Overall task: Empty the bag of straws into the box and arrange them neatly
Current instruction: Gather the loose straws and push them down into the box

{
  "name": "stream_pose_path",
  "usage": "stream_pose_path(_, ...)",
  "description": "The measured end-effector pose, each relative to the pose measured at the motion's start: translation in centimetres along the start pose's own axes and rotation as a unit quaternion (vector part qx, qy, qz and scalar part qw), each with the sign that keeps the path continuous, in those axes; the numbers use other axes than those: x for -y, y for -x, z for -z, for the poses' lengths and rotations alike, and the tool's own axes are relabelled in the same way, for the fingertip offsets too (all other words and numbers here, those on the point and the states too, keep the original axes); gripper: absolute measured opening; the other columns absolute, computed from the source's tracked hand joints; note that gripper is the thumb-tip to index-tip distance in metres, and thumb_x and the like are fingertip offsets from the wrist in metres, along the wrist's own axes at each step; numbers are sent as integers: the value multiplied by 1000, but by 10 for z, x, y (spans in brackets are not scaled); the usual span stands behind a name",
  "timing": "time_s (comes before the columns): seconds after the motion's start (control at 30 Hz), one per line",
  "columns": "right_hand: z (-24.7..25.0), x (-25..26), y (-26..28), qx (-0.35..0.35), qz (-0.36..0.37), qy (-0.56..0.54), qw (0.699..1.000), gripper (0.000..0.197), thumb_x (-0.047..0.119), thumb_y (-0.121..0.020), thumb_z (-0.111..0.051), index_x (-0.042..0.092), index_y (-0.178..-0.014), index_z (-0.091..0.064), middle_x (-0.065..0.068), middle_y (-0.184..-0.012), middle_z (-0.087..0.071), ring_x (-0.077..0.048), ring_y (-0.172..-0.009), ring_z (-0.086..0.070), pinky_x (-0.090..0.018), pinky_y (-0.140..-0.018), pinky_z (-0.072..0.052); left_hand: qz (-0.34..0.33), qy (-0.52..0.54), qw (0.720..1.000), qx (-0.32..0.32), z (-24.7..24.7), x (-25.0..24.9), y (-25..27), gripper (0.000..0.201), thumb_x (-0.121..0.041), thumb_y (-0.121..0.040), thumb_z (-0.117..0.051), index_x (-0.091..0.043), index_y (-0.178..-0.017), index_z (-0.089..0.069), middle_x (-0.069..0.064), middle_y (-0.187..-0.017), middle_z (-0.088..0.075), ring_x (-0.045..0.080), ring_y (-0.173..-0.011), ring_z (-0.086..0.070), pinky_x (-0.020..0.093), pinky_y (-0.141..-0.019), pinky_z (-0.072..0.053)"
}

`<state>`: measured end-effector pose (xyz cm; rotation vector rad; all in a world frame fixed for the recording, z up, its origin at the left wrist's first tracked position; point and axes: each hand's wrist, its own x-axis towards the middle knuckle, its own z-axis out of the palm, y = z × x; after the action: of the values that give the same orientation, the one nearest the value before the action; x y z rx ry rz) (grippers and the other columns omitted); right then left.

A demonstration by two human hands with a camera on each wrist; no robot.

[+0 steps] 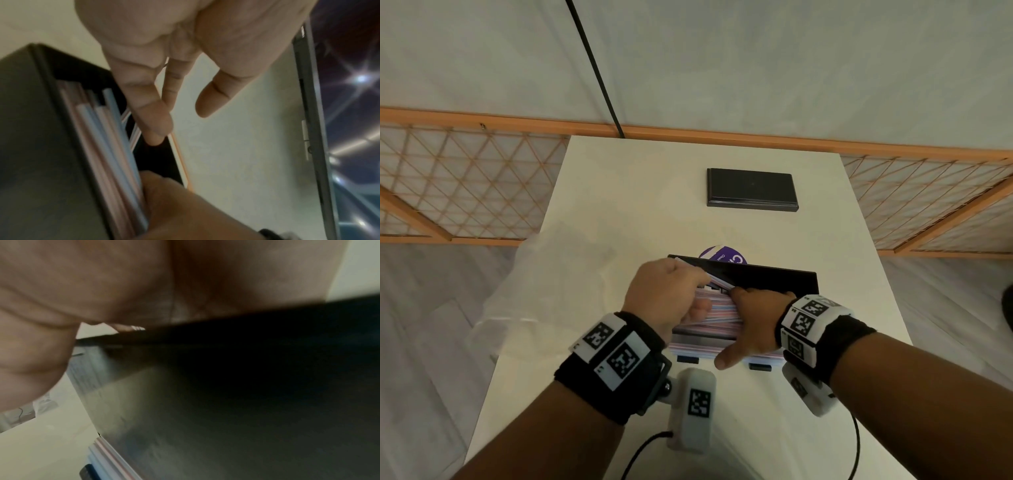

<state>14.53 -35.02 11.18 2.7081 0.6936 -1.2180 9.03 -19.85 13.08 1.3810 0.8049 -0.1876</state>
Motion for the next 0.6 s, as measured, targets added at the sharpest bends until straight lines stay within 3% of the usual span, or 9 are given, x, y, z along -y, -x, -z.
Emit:
stream_pose_path(0.2, -5, -4, -4, -10, 8, 6, 1000, 109, 84, -49, -71, 27, -138, -41, 3, -132, -58, -24, -121, -56, -44, -100, -43, 27, 11, 1000, -8, -22, 3, -11, 3, -4, -88, -69, -7, -89, -71, 13, -79, -71, 27, -63, -70, 30, -57, -57)
stream_pose_path(0.37, -7, -6, -7, -17, 14, 5, 1000, 108, 84, -49, -70, 27, -138, -42, 3, -131, -58, -24, -120, -56, -46, -99, -42, 29, -11, 999, -23, -29, 3, -15, 7, -3, -88, -68, -9, -86, -72, 11, -76, -71, 26, -64, -70, 33, -62, -61)
stream_pose_path(0.47, -9, -8, -8, -25, 16, 0, 1000, 107, 82, -50, -71, 28, -138, -42, 4, -131, -58, -23, -120, -56, -45, -98, -42, -19, -113, 993, -29, -29, 3, -14, 10, -15, -81, -69, -18, -91, -72, 8, -84, -75, 27, -74, -75, 42, -75, -66)
stream_pose_path(0.53, -9, -8, -9, -23, 15, -5, 1000, 111, 83, -48, -71, 28, -140, -41, 4, -134, -57, -23, -122, -55, -45, -100, -42, -56, -227, 972, -8, -30, 0, -11, 31, -29, -73, -65, -24, -103, -74, 4, -101, -76, 27, -91, -75, 45, -89, -63)
stream_pose_path(0.6, -10, -8, -11, -22, 16, -9, 1000, 114, 85, -46, -69, 28, -141, -40, 3, -134, -57, -23, -123, -55, -45, -101, -43, -80, -317, 945, -4, -31, -3, -8, 39, -30, -80, -63, -23, -118, -72, 2, -120, -71, 27, -109, -69, 43, -99, -57)
